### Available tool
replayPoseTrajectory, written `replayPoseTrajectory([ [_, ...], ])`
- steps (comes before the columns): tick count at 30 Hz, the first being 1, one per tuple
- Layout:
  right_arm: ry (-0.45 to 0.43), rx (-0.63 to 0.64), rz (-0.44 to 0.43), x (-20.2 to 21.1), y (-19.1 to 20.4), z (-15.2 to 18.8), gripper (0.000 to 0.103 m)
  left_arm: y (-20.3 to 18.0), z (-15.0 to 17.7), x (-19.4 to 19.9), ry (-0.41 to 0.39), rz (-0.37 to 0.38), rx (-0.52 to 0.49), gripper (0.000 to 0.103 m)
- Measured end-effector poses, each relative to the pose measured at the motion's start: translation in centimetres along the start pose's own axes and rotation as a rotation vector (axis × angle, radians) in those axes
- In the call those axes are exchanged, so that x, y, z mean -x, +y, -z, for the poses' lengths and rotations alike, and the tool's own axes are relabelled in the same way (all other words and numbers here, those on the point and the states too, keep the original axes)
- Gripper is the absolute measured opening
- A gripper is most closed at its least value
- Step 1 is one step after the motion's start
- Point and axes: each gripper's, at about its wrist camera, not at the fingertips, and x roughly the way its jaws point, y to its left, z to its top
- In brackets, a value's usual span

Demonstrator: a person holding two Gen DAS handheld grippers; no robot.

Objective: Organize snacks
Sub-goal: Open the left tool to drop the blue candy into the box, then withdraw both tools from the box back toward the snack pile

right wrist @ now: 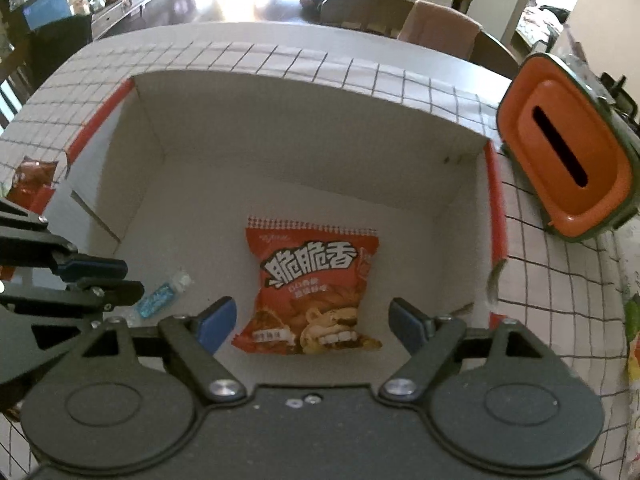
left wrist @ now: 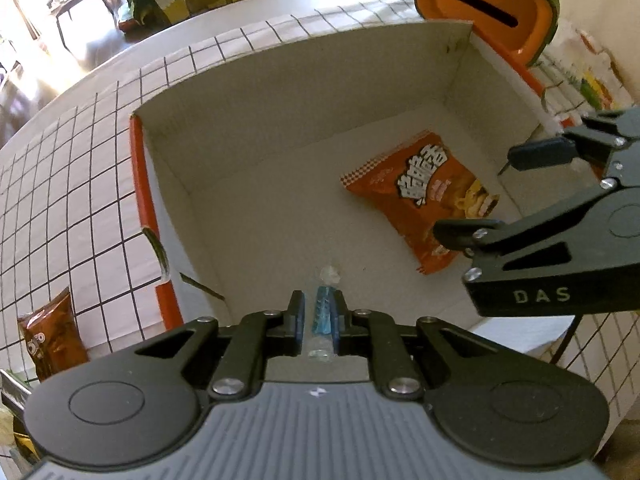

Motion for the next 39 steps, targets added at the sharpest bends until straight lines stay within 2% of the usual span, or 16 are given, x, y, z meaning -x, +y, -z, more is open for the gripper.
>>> replayPoseTrajectory([
  [4, -0.025, -0.031, -0.006, 1.4, -0.4, 0.3, 0.084, 0.3, 0.2, 1.1, -0.026, 0.012, 0.012, 0.016],
  [9, -0.065, -0.049, -0.022, 3.1, -0.5, 0.8, 0.086, 0.6, 0.8, 2.7, -0.078, 0.018, 0.011, 0.031],
  [16, -0.138, -0.069, -0.029, 6.1, 0.4, 1.6, 0.089, 1.6, 1.9, 4.9, -0.131, 0.030, 0.013, 0.033],
  [18, -0.167, -0.081, -0.038, 7.1, 0.6, 1.7, 0.092, 1.8, 2.3, 5.5, -0.153, 0.026, 0.009, 0.051],
  [19, -0.180, -0.087, -0.044, 7.6, 0.8, 1.8, 0.092, 2.0, 2.6, 5.9, -0.168, 0.023, 0.009, 0.053],
  [22, -0.216, -0.100, -0.055, 8.8, 1.4, 2.1, 0.094, 2.3, 3.2, 6.9, -0.197, 0.042, 0.001, 0.053],
  [26, -0.267, -0.107, -0.052, 10.4, 2.5, 2.6, 0.099, 2.5, 4.3, 8.6, -0.245, 0.032, -0.021, 0.062],
  [31, -0.344, -0.126, -0.056, 12.3, 3.7, 3.3, 0.101, 3.6, 5.6, 10.8, -0.300, 0.047, -0.023, 0.066],
  [39, -0.461, -0.174, -0.098, 15.4, 6.4, 4.7, 0.103, 6.2, 8.6, 14.2, -0.395, 0.051, 0.006, 0.078],
])
